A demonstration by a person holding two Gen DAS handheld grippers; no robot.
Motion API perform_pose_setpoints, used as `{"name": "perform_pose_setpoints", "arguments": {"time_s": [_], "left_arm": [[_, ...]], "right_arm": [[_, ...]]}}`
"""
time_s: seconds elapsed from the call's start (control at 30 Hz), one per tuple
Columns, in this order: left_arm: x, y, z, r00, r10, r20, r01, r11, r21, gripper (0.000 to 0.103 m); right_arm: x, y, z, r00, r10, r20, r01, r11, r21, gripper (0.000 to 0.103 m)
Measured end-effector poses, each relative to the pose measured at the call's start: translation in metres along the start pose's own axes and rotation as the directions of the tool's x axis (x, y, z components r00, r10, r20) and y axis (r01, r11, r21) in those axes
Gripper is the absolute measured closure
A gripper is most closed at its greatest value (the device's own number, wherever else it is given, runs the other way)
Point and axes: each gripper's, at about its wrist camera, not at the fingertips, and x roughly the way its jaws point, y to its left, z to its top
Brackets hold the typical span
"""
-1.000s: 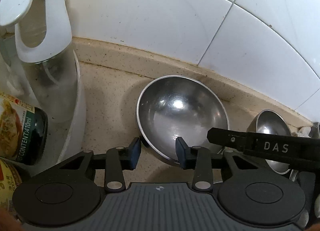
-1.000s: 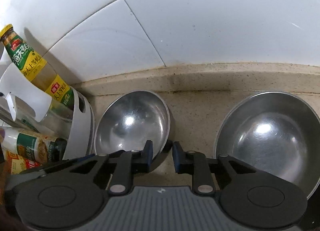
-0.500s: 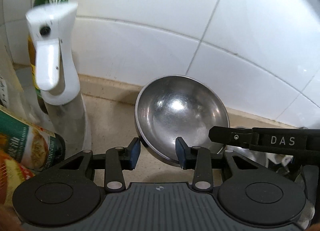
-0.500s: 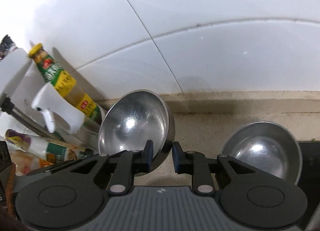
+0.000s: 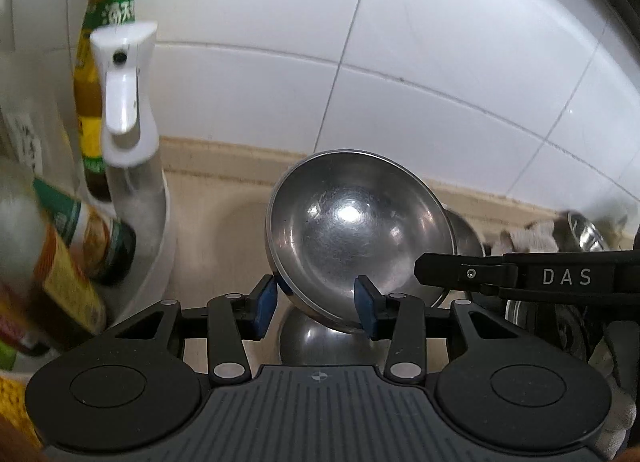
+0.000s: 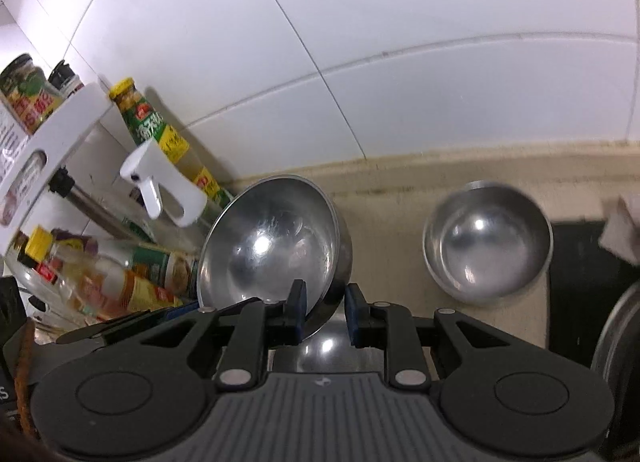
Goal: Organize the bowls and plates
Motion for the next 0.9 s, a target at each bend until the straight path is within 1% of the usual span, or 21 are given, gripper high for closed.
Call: {"name": "perform_pose_setpoints", "arguments": {"time_s": [0.17,0.33,0.57,0.67,0.77,0.9], "left_arm": [[0.007,0.005,-0.014,0.999,-0.007,-0.031,0.007,1.0,-0.004,0.053],[0.02,0.012,-0.019,0.998,-0.001,-0.065,0.001,1.0,-0.002,0.053],[0.028,0.019,-0.023,0.995,-0.019,-0.093,0.018,1.0,-0.005,0.053],[0.028,0.022,-0.023,0.995,-0.035,-0.094,0.034,0.999,-0.014,0.054],[0.027,0.026,-0.022,0.994,-0.043,-0.097,0.041,0.999,-0.021,0.054],[0.022,0.029,-0.021,0.995,-0.034,-0.091,0.032,0.999,-0.023,0.054]], "right_arm": [[0.006,-0.003,-0.02,0.999,-0.016,-0.028,0.017,0.999,0.029,0.084],[0.02,-0.008,-0.035,0.998,-0.029,-0.057,0.032,0.998,0.048,0.084],[0.033,-0.01,-0.043,0.994,-0.06,-0.089,0.063,0.998,0.032,0.084],[0.038,-0.009,-0.046,0.991,-0.067,-0.112,0.069,0.997,0.017,0.083],[0.037,-0.005,-0.048,0.991,-0.081,-0.105,0.081,0.997,-0.011,0.082],[0.031,-0.002,-0.047,0.992,-0.097,-0.084,0.095,0.995,-0.024,0.077]]}}
